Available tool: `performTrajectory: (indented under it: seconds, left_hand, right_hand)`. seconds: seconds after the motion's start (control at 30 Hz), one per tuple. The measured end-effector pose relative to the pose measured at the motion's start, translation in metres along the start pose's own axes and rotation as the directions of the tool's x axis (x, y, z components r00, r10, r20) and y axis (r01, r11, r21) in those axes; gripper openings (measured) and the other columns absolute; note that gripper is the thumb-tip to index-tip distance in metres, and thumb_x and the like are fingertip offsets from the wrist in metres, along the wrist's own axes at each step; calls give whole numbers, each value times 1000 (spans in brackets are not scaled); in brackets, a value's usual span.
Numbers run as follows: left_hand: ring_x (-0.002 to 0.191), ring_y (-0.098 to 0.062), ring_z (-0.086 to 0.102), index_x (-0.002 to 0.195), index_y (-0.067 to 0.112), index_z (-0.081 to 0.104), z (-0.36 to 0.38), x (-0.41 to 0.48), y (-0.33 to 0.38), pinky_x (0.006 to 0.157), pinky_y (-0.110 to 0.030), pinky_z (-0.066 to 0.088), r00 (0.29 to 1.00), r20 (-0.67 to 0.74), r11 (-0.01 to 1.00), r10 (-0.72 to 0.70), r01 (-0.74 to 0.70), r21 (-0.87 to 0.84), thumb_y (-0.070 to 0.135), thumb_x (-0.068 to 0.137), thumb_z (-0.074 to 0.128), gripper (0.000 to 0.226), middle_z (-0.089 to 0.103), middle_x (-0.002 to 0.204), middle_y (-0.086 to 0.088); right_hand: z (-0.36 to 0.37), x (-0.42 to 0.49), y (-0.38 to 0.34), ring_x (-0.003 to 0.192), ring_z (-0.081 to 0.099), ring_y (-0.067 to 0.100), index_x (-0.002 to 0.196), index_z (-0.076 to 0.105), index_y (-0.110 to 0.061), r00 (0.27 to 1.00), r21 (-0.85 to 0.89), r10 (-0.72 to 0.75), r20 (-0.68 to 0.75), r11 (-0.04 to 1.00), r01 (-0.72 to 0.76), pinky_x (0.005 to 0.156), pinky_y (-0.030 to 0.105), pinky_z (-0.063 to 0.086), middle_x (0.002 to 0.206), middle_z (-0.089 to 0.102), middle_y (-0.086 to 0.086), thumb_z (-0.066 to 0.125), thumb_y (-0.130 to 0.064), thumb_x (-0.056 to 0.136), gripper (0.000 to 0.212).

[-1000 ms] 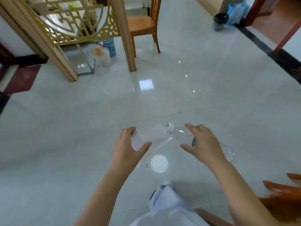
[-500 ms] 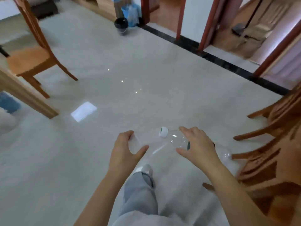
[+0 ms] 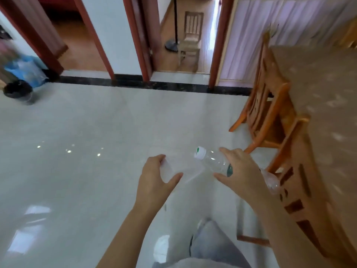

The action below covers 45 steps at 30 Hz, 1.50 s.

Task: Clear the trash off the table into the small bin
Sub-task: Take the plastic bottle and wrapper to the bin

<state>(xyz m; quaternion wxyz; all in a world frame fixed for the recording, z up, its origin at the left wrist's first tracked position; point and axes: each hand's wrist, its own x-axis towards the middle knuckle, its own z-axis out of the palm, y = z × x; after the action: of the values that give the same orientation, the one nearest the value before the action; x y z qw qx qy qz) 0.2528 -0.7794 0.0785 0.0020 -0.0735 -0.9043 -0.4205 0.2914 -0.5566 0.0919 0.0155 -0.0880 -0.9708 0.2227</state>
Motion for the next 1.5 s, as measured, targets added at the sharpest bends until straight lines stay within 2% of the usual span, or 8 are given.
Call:
performTrajectory:
  seconds: [0.1,0.37,0.5,0.77,1.03,1.23,1.37,1.5]
  left_hand:
    - [95,6,39,122,20,45,29,69,13,80,-14,30,997,67,999,50,-49,-14,40,67,74,65,44,106,17]
    - [98,0,41,122,20,45,104,249,74,81,-17,31,976,150,987,156,-160,13,41,68,73,65,45,107,16]
    - [99,-2,42,122,19,45,124,328,93,83,-20,33,974,148,984,172,-176,13,39,69,74,64,45,107,15]
    - [98,-4,43,121,18,45,161,488,86,82,-21,34,984,138,993,114,-112,-26,37,69,75,64,45,107,13]
    - [97,-6,43,120,19,46,182,704,90,84,-23,35,980,148,990,136,-129,-56,39,69,75,62,44,107,13]
    - [99,-8,44,121,17,46,220,825,111,85,-25,36,954,217,978,206,-195,-72,36,70,75,63,46,109,10]
    - [97,-10,44,120,14,47,261,892,131,82,-26,37,932,270,970,241,-233,-65,36,69,76,63,49,109,6]
    - [96,-9,45,119,17,48,317,965,170,82,-26,37,918,280,959,282,-271,-78,38,68,76,62,46,105,11]
  right_hand:
    - [-7,56,26,100,50,25,126,40,-25,996,-20,72,-61,997,-73,78,41,51,110,56,8,72,-44,67,70]
    - [-53,218,99,116,47,27,127,38,-29,979,-22,143,-148,989,-148,94,41,43,128,54,6,69,-51,68,70]
    - [-72,290,124,117,47,27,127,38,-29,966,-13,176,-190,983,-182,95,42,41,126,55,6,68,-49,70,67]
    - [-64,447,143,104,51,25,125,41,-27,976,-44,176,-127,982,-183,86,36,43,112,57,6,72,-44,67,69]
    - [-76,652,139,111,45,24,129,33,-31,955,-52,265,-129,960,-274,90,39,42,124,50,4,69,-47,69,71]
    - [-93,756,156,114,44,23,130,34,-31,938,4,301,-173,952,-305,92,37,40,127,51,5,69,-48,69,72]
    - [-105,813,188,107,47,26,129,42,-24,928,54,318,-194,948,-313,89,41,42,118,55,10,73,-41,67,71]
    - [-133,881,241,102,49,30,127,46,-19,899,98,364,-245,931,-351,87,43,45,110,56,13,76,-35,65,70]
